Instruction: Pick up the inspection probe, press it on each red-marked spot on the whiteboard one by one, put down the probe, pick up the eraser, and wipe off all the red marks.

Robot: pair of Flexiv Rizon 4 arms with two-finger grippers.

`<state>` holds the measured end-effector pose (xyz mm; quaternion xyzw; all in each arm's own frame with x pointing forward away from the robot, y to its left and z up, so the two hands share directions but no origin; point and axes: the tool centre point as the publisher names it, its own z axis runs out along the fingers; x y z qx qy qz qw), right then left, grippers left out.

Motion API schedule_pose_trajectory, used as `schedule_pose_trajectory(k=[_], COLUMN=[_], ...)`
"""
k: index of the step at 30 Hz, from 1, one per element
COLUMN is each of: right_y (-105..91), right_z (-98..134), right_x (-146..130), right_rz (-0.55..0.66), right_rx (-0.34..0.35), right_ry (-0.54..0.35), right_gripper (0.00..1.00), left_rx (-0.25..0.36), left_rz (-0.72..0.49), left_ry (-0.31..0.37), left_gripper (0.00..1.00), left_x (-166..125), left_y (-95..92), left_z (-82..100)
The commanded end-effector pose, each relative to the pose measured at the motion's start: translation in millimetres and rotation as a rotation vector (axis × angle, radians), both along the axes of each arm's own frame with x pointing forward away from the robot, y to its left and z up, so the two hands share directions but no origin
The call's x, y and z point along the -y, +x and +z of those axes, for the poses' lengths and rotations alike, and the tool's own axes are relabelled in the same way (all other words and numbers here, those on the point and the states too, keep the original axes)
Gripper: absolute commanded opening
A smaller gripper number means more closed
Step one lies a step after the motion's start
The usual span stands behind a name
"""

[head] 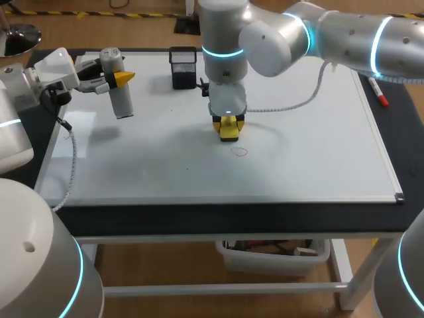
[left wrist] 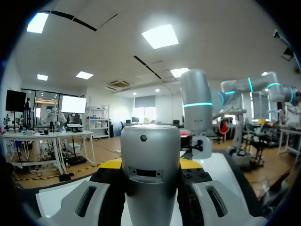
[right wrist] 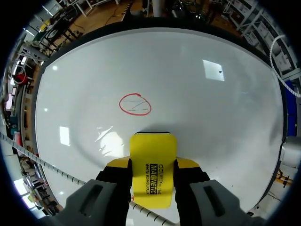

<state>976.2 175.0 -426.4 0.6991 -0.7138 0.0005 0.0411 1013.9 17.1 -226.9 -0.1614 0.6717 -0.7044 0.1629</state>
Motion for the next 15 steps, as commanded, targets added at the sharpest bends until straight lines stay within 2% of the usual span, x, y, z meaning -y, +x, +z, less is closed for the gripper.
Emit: schedule_pose_trajectory(k=[1,7,15], right_y=[1.2,11.6,27.4], right_z=[19.3,36.8,42.2], right_x=[5.3,13.0,32.2], right_rz=[0.008,0.002,-0.05], right_rx=[0.002,0.01,0.008], right_ry=[0.003,0.023,0.055], right_gripper=[0.0,0.0,0.0], left_rx=[0.004,0.004,0.004], left_rz=[0.0,0.0,0.0], left_ry=[-0.002,-0.002,-0.002], left_gripper=[0.0,0.0,0.0], left_x=[0.0,0.0,0.0], left_y=[-0.3,-0.3,-0.3], left_z=[-0.2,-0.2,-0.2])
